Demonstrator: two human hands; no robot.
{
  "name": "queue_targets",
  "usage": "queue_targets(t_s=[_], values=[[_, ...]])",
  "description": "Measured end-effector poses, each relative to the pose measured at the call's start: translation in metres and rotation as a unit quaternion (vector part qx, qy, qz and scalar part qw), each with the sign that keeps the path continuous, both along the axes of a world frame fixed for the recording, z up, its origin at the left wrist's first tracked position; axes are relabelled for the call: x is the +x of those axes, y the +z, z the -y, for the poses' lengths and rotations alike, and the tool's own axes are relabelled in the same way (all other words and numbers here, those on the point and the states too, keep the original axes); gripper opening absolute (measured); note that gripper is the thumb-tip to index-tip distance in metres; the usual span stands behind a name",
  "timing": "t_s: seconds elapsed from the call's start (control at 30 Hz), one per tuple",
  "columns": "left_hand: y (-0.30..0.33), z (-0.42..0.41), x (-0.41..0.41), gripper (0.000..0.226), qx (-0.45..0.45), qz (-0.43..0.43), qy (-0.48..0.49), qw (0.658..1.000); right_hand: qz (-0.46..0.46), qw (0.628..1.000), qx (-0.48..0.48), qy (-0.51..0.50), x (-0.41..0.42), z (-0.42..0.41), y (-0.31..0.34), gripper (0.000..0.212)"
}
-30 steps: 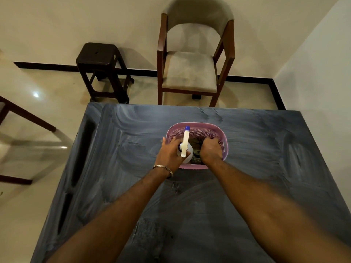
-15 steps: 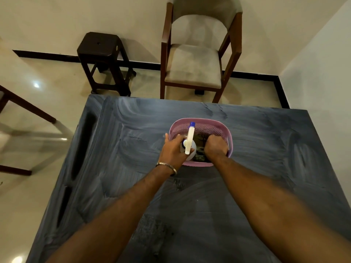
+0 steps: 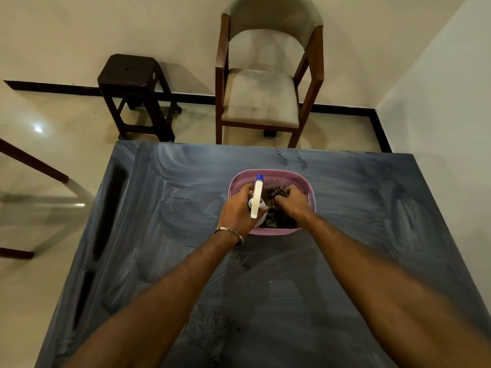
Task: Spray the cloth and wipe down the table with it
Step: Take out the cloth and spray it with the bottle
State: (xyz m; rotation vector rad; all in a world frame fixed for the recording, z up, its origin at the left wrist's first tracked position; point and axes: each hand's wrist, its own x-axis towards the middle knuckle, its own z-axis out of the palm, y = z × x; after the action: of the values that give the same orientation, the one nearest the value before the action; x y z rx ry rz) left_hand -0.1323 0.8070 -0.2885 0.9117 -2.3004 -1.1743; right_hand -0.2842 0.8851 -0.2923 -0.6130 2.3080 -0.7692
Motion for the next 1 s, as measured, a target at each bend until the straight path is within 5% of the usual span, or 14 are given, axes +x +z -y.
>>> queue_targets(t_s=[0.17,0.33,0.6,0.83,1.0], values=[[0.004,-0.003,-0.004,0.06,0.012,0.003,0.013,1.0,0.138,0.989,0.037,-0.031,-0.007,0.001,0.002,0.049],[0.004,-0.003,-0.005,0.075,-0.003,0.016,0.017,1.0,0.207,0.977,0.055,-0.016,-0.004,0.0,-0.001,0.035],[0.008,0.006,-0.006,0.072,0.027,0.016,-0.04,0.999,0.271,0.954,-0.079,-0.1,-0.01,-0.017,0.045,0.033],[0.019,0.007,-0.011,0.06,0.099,-0.016,-0.045,0.994,0.373,0.854,-0.242,-0.27,-0.005,-0.045,0.061,0.03],[0.033,0.002,-0.021,0.052,0.101,-0.046,-0.015,0.994,0.379,0.837,-0.273,-0.285,-0.003,-0.062,0.072,0.036]])
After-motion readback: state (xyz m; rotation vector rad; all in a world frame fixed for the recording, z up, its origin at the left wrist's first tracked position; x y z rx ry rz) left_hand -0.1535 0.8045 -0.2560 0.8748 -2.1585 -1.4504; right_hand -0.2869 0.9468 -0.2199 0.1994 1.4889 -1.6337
